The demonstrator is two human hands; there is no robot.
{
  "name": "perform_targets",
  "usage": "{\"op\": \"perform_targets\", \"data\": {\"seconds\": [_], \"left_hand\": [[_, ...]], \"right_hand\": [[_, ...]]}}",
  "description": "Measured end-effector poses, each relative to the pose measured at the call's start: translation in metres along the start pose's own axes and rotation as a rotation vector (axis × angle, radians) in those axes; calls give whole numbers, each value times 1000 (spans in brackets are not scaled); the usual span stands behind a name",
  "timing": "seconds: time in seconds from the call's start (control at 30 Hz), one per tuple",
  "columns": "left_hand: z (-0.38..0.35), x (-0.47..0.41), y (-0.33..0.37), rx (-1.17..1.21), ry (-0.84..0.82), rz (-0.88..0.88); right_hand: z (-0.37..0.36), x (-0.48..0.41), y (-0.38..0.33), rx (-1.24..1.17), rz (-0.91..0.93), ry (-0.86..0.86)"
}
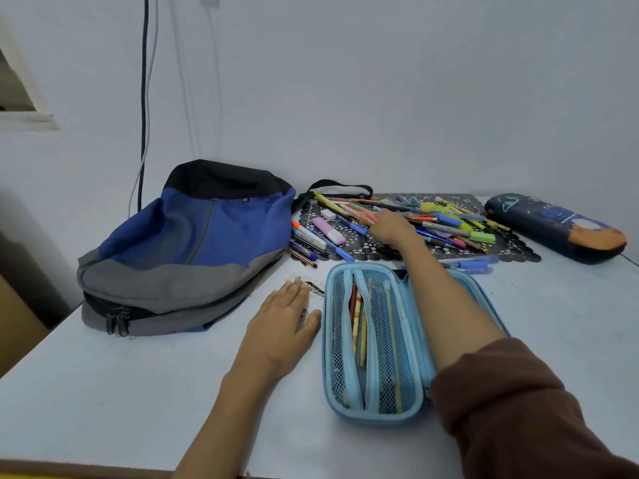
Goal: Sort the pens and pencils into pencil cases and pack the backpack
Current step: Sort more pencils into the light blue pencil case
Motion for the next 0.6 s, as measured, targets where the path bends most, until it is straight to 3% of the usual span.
{"op": "perform_targets", "data": {"seconds": [0.13,0.3,0.6], "left_hand": [[0,0,1,4,3,-1],[0,0,1,7,10,-6],[5,1,3,6,21,-1]], "right_hand": [[-8,2,-5,-24,34,-9],[6,1,-1,-83,6,132],[16,6,-3,55,36,246]]}}
Point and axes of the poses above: each hand's wrist, its own x-axis away from the middle knuckle, its own z-axis out of the back of the hand, y = z × x, the point moved 10 cm from there along -x, towards the middle knuckle, and after that the axes turned 14 degrees about y, right-handed, at the moved point
